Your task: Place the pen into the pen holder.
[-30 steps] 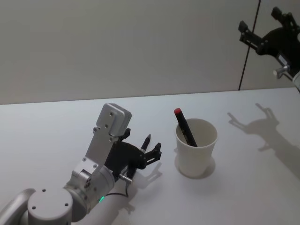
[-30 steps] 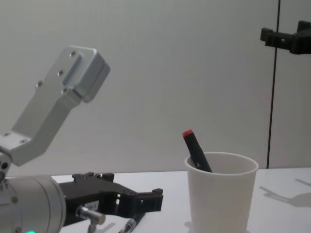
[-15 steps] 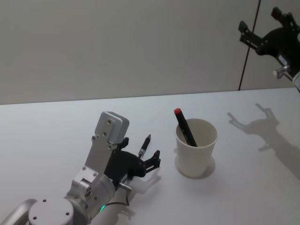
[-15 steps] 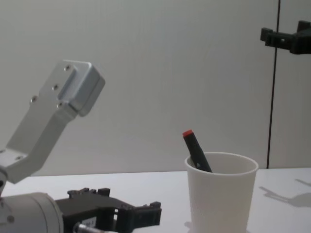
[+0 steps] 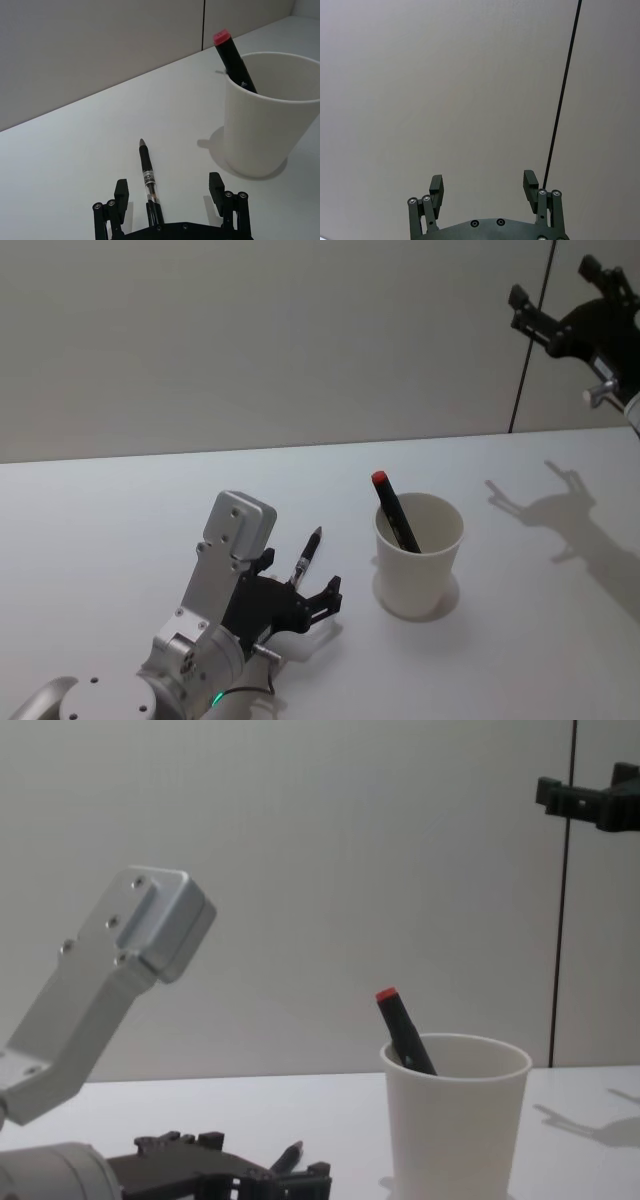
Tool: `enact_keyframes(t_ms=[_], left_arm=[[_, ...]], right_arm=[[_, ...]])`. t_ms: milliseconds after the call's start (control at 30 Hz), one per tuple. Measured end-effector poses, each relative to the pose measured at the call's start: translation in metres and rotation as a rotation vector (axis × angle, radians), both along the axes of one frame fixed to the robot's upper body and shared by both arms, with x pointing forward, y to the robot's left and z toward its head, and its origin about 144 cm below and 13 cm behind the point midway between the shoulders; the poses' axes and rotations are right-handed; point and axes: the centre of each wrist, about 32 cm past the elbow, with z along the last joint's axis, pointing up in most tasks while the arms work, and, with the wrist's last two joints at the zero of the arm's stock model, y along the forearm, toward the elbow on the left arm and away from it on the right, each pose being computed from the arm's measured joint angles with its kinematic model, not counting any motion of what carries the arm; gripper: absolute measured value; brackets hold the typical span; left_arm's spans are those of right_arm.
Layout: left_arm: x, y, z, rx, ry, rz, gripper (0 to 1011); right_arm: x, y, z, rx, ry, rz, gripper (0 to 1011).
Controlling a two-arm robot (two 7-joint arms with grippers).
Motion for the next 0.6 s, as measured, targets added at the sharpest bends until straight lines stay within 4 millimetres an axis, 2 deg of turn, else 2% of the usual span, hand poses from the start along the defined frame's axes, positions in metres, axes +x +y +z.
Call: enact_keyframes(t_ms=[600], left_arm=[[-0.0078,-0.0023,-0.0041,-0.004,0.006,0.015,1001]], right_arm=[[0.0000,0.0000,0.0000,0.000,0.000,0.000,1001]])
